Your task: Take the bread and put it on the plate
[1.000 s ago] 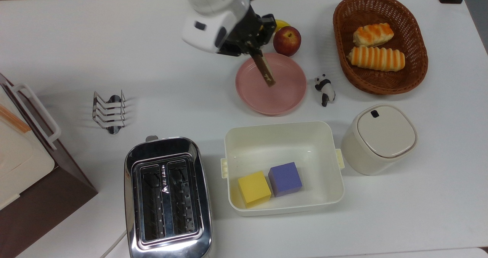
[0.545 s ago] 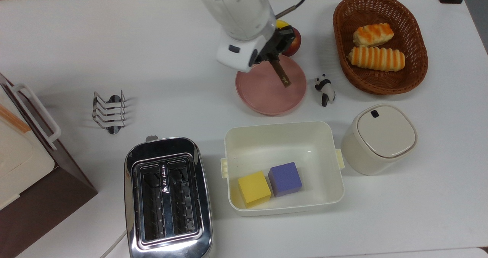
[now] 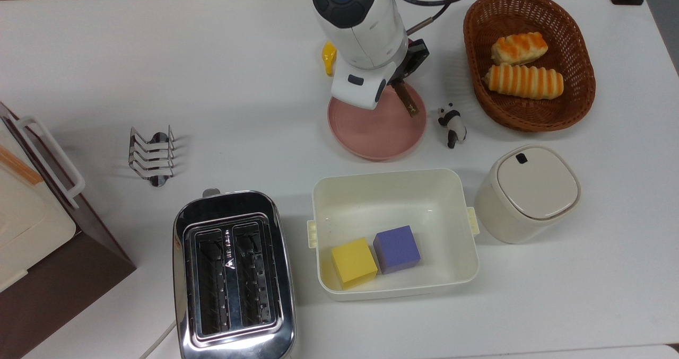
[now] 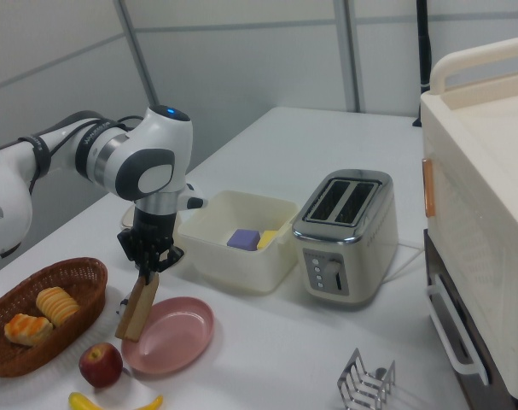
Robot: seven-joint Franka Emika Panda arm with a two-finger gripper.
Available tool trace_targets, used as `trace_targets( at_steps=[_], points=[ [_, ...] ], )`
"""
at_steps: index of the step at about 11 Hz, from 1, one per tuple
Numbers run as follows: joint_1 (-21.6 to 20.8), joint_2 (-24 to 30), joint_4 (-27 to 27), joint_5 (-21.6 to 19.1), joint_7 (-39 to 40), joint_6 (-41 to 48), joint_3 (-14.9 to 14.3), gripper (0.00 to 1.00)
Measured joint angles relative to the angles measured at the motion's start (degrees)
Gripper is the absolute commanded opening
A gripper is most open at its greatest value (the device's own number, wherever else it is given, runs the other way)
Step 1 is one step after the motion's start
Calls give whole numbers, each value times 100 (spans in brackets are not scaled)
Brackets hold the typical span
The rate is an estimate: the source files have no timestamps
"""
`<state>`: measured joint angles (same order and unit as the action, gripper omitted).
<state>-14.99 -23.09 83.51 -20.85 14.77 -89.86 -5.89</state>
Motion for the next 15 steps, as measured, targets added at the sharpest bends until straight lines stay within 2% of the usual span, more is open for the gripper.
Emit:
trace_targets(
  at_steps=[1,6,9,11,12,13,15],
  points=[
    [0,-7,0,80,1,0,-1,68],
    [26,2,-83,391,26,0,-51,73],
    [200,41,-260,577,32,0,-103,77],
    [433,99,-379,687,48,0,-117,81],
    [534,140,-430,763,54,0,-124,88],
    [618,186,-493,909,56,0,-131,98],
    [667,263,-538,1406,56,0,-148,100]
  ],
)
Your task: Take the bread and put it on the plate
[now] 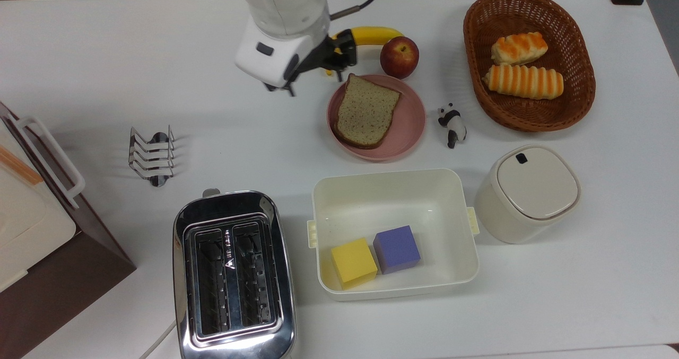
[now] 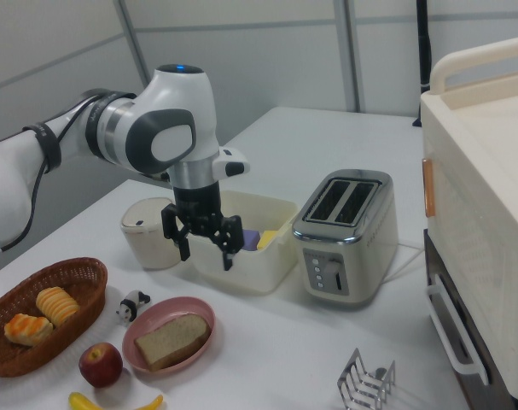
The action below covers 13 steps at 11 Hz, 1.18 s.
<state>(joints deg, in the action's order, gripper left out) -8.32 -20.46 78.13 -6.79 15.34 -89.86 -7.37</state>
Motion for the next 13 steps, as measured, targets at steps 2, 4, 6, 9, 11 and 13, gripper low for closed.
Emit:
trace_targets(
  at_steps=[2,4,6,9,11,13],
  points=[
    [2,75,-6,513,0,0,-99,100],
    [4,86,-8,587,0,-57,-353,100],
    [13,88,-21,589,0,-393,-656,100],
    [23,102,-188,589,0,-515,-1012,100],
    [24,154,-233,588,0,-515,-1076,100],
    [52,281,-243,588,0,-515,-1093,100]
  ],
)
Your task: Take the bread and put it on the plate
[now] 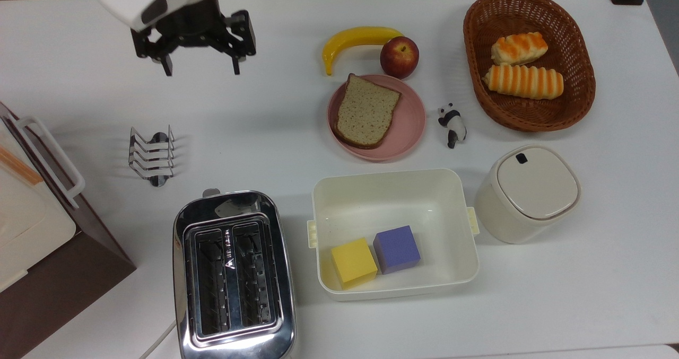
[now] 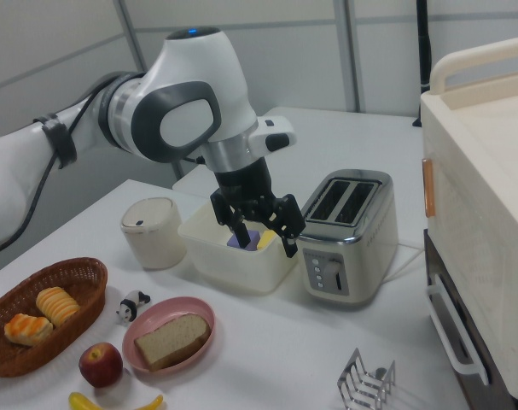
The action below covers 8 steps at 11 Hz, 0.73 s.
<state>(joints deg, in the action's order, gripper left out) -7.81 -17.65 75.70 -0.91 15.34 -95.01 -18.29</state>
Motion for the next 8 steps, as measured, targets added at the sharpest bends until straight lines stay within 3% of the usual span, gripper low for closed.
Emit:
trace_targets(
  at_steps=[6,7,8],
  points=[
    [252,150,1,0,0,0,28,100],
    [499,184,1,-1,5,0,224,100],
    [907,221,1,-1,10,0,642,100]
  ],
)
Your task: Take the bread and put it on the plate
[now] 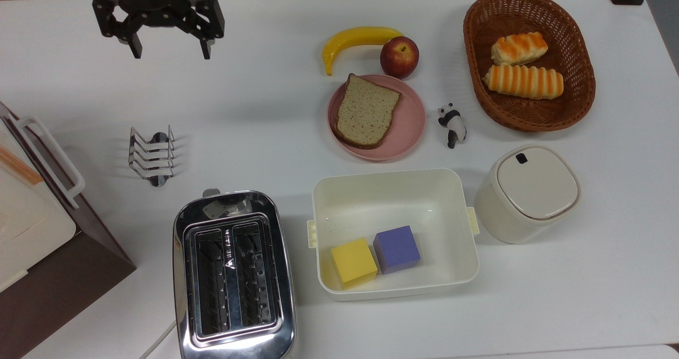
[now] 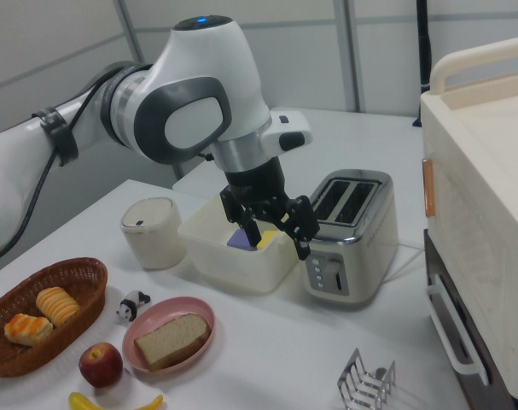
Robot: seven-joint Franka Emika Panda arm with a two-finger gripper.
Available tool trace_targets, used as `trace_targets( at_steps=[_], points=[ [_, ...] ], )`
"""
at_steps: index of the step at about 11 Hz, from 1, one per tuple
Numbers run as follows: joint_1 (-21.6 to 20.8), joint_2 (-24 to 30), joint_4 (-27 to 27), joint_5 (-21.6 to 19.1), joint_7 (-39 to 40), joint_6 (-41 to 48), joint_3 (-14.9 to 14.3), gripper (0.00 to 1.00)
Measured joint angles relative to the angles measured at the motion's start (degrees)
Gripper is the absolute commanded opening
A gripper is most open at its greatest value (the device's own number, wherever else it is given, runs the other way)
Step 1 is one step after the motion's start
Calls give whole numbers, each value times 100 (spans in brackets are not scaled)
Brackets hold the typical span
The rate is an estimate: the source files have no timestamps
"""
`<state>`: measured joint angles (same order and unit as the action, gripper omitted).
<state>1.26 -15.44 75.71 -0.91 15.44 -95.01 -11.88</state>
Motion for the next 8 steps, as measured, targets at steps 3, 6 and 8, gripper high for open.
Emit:
trace_targets(
  at_steps=[3,6,8],
  points=[
    [749,55,0,0,0,0,831,100],
    [732,55,8,0,-57,0,946,100],
    [702,55,13,0,-58,0,954,100]
  ],
)
